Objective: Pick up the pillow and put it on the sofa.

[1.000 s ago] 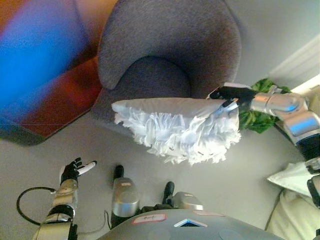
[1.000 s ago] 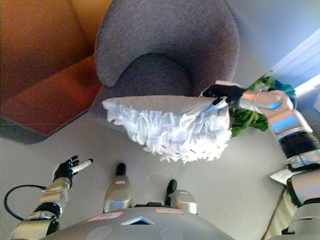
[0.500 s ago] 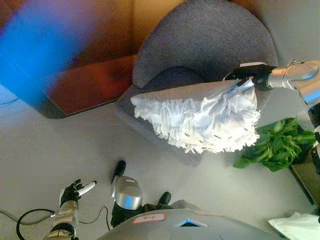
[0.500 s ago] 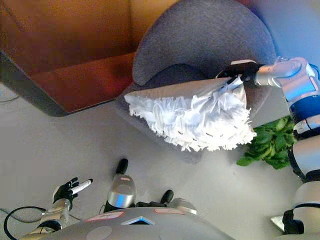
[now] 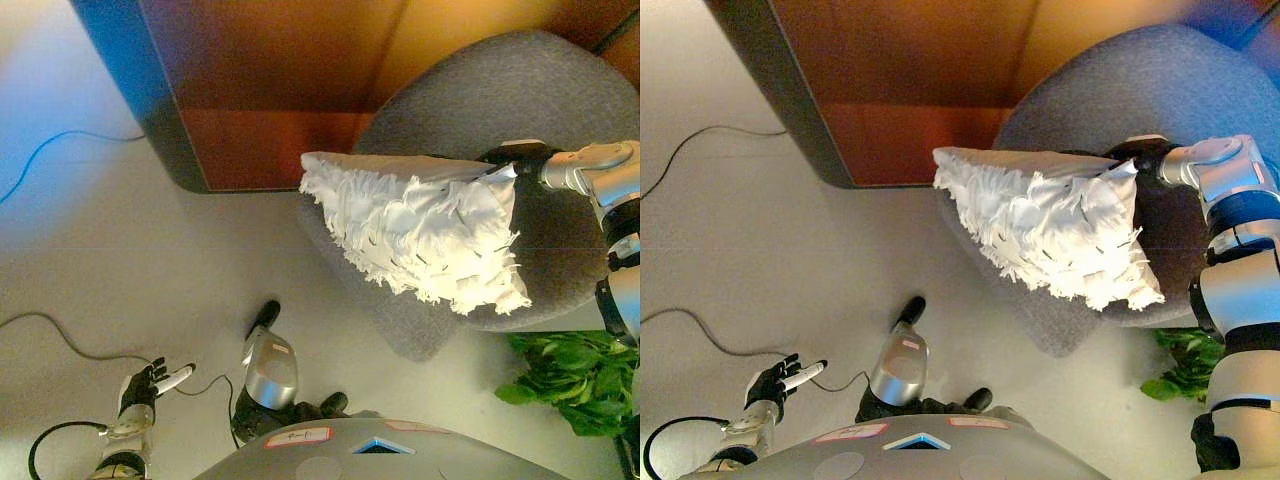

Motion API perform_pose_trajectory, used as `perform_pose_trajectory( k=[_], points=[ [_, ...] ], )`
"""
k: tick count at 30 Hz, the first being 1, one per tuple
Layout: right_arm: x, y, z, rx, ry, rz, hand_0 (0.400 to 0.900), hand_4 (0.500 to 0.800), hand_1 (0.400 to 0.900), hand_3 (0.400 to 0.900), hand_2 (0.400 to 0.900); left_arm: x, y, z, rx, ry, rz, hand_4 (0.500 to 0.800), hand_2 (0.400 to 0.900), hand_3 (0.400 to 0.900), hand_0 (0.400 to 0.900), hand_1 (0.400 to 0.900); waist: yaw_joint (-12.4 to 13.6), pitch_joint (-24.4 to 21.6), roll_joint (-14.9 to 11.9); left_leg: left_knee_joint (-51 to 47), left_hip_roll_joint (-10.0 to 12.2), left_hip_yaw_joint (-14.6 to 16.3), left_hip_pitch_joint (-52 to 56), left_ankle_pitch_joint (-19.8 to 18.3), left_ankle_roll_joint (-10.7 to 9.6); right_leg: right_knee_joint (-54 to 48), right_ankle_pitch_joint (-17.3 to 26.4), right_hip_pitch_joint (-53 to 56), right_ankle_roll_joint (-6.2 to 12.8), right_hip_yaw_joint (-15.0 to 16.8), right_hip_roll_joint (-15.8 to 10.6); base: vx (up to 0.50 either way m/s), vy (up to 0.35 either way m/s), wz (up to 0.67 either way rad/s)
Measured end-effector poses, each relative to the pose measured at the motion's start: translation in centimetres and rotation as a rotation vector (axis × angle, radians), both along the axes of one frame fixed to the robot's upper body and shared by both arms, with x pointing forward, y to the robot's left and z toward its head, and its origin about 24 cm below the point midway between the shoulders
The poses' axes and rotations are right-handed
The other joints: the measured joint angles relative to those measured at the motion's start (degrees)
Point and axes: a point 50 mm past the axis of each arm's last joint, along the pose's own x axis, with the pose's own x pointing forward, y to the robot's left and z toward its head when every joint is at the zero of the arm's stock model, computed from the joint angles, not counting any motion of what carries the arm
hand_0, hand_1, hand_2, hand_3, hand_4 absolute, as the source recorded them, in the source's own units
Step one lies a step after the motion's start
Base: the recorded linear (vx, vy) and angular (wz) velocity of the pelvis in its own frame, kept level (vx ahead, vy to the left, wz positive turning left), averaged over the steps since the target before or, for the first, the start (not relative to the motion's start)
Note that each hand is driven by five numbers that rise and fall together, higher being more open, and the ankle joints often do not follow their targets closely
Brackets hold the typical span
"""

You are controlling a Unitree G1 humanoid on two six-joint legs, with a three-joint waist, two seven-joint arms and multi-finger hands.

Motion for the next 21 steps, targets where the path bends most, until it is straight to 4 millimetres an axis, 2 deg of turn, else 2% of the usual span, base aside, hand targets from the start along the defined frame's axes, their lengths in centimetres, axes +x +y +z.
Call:
perform_pose_trajectory(
  k=[6, 11, 18, 21],
  points=[
    [0.5, -0.2, 1.4, 0.095, -0.118, -0.08, 0.4, 0.5, 0.4, 0.4, 0.4, 0.1, 0.1, 0.1, 0.002, -0.014, -0.035, 0.8, 0.9, 0.9, 0.9, 0.9, 1.71, 3.13, 1.71, 0.83, 0.02, -1.47, -2.2, 0.09, -0.18, 0.46, -0.06, -1.28, -0.2, -1.01, 0.34, 0.0, -0.073, 0.06],
    [0.7, -0.8, 2.7, 0.138, -0.208, -0.159, 0.4, 0.5, 0.4, 0.4, 0.4, 1.0, 0.2, 0.5, 0.016, -0.064, -0.058, 0.8, 0.9, 0.9, 0.9, 0.9, 1.76, 6.03, 2.3, 1.47, -0.09, -1.98, -3.68, 0.27, -0.08, 1.35, -0.28, -2.72, -0.29, -0.39, 0.29, -0.06, -0.063, -0.06],
    [-0.3, -4.4, 5.3, 0.095, -0.327, -0.441, 0.4, 0.5, 0.4, 0.4, 0.4, 3.7, -0.3, 1.2, -0.006, -0.158, -0.09, 0.8, 0.9, 0.9, 0.9, 0.9, 1.37, 8.87, 5.55, 1.36, -0.16, -1.04, -4.22, 0.87, 0.43, 3.61, -0.44, -4.84, -0.21, 2.0, -0.77, -0.08, -0.001, -0.13],
    [-1.0, -5.8, 5.6, 0.065, -0.337, -0.534, 0.4, 0.5, 0.4, 0.4, 0.4, 3.9, -0.2, 1.4, -0.012, -0.18, -0.071, 0.8, 0.9, 0.9, 0.9, 0.9, -0.42, 9.18, 6.07, 1.21, -0.6, -0.42, -4.13, 1.32, 1.14, 3.78, -0.42, -5.24, -0.18, 3.49, -1.34, -0.03, 0.006, -0.14]
  ],
)
